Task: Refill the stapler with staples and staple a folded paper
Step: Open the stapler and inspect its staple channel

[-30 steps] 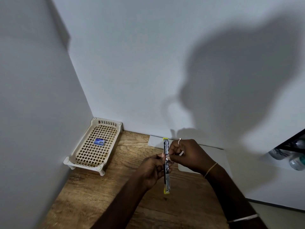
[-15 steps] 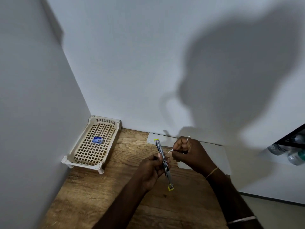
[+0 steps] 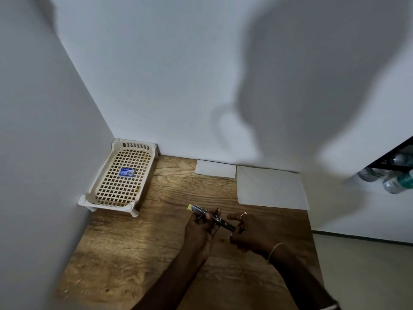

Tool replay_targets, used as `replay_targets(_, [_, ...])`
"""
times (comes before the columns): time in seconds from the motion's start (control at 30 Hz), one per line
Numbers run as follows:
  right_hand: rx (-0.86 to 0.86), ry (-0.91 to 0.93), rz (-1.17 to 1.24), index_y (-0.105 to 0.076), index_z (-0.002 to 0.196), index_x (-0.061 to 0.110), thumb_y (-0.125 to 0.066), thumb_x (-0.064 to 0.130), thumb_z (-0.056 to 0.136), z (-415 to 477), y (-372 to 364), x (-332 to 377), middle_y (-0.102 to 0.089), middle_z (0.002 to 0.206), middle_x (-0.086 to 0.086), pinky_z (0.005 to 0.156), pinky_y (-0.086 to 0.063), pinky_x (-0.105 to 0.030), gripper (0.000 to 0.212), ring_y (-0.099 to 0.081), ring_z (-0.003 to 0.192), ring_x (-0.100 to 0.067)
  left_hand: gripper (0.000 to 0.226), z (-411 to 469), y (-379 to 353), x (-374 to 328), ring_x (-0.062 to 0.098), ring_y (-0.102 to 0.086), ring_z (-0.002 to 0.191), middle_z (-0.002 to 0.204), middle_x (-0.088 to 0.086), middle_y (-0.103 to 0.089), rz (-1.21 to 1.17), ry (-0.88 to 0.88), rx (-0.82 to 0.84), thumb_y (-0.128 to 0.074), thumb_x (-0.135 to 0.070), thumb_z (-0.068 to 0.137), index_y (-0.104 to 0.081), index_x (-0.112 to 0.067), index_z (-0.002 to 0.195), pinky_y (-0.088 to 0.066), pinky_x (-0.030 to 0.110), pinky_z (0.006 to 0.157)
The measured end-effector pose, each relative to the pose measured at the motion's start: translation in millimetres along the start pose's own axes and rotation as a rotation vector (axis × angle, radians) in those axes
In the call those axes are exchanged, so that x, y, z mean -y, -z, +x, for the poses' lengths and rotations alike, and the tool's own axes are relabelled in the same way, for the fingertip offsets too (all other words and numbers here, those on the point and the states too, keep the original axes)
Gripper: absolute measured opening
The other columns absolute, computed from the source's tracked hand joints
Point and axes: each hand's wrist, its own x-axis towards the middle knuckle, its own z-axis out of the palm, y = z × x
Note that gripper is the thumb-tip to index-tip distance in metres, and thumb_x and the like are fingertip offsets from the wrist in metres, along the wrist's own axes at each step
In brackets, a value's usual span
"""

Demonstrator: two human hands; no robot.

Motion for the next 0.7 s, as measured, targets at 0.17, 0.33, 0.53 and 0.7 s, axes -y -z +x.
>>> replay_targets(0.17, [-0.126,0.000,-0.218,-0.069,0.120,0.022,-0.076,0.015,0.075,14.4,-19.5,-4.0,-0.075,0.098,-0.005,0.071,-0.060,-0.031,0.046,-0.070,0.072,-0.014,0.021,-2.2,14.9,13.4,0.021,-0.075,0.093,0.102,0.015,-0.078,0.056,0.010,-0.007,-0.050,0.016,0.094,-0.058,0.005,0.111,-0.062,0.028,0.073])
replay_targets(0.33, [-0.148,-0.047,-0.296,-0.078,0.099,0.025,-0.082,0.025,0.074,28.6,-25.9,-14.0,-0.073,0.102,0.003,0.082,-0.058,-0.029,0.025,-0.069,0.087,-0.011,0.025,-0.4,28.6,21.1,0.022,-0.075,0.096,0.115,0.021,-0.073,0.115,0.040,0.012,-0.054,0.018,0.091,-0.058,0.012,0.115,-0.062,0.029,0.075])
replay_targets(0.53, [-0.159,-0.055,-0.333,-0.079,0.091,0.027,-0.084,0.023,0.071,40.9,-28.8,-18.1,-0.071,0.103,0.007,0.082,-0.055,-0.025,0.022,-0.065,0.091,-0.009,0.020,10.1,41.4,20.9,0.028,-0.073,0.099,0.111,0.020,-0.074,0.222,0.020,-0.002,-0.061,0.014,0.090,-0.064,0.006,0.109,-0.062,0.033,0.078])
replay_targets(0.7, [-0.180,-0.034,-0.432,-0.078,0.093,0.026,-0.080,0.021,0.075,47.3,-31.8,-18.6,-0.073,0.104,0.003,0.083,-0.056,-0.028,0.020,-0.067,0.094,-0.014,0.020,17.4,54.0,13.8,0.026,-0.075,0.093,0.099,0.016,-0.078,0.434,-0.037,0.029,-0.072,0.011,0.084,-0.075,-0.001,0.099,-0.061,0.032,0.074])
